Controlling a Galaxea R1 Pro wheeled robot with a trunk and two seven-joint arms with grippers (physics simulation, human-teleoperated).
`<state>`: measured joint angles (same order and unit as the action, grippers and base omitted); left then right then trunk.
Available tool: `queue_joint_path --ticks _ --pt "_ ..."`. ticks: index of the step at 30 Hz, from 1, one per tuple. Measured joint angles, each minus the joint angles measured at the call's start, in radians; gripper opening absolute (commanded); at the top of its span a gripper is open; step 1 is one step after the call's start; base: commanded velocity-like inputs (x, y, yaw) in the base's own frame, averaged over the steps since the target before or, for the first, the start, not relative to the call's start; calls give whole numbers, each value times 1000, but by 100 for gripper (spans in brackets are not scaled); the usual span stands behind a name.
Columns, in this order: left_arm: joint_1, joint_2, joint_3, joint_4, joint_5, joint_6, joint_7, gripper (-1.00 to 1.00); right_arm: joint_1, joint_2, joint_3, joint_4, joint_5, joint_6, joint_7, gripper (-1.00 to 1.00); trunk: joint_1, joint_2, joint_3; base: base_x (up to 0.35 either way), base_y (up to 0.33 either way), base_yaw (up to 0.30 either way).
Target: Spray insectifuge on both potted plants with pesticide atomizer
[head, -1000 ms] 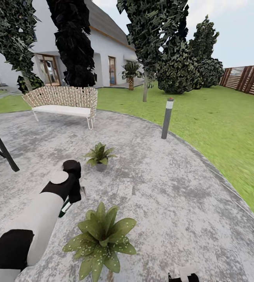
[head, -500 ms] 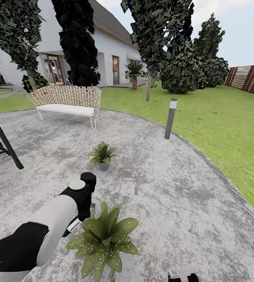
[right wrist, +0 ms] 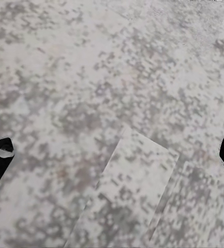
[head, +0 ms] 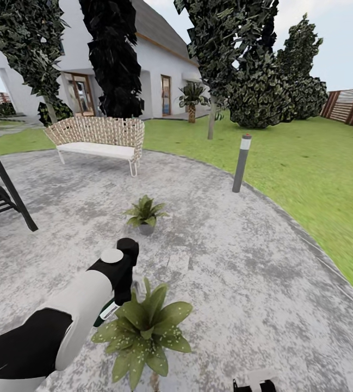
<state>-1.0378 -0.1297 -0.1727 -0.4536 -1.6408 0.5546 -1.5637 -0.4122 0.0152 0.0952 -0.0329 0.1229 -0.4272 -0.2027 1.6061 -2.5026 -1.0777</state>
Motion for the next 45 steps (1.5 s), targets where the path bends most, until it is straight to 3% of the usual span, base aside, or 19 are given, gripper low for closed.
queue_joint_path --ticks 13,20,22,25,45 --pt "-13 4 0 2 -2 4 0 -100 0 0 2 1 0 0 0 100 0 0 -13 -64 -240 139" --pt "-24 7 -1 1 -5 7 0 -100 0 2 3 1 1 1 0 100 0 0 -14 -276 166 249" --pt "-48 9 0 2 -5 10 0 -100 0 2 3 1 1 1 0 100 0 0 -13 -78 134 277" --pt "-62 11 4 7 -7 43 0 -100 0 2 3 1 1 0 0 100 0 0 -13 -11 20 276" --pt "-47 10 5 5 -8 52 0 -100 0 2 2 1 1 0 0 100 0 0 -13 87 15 95"
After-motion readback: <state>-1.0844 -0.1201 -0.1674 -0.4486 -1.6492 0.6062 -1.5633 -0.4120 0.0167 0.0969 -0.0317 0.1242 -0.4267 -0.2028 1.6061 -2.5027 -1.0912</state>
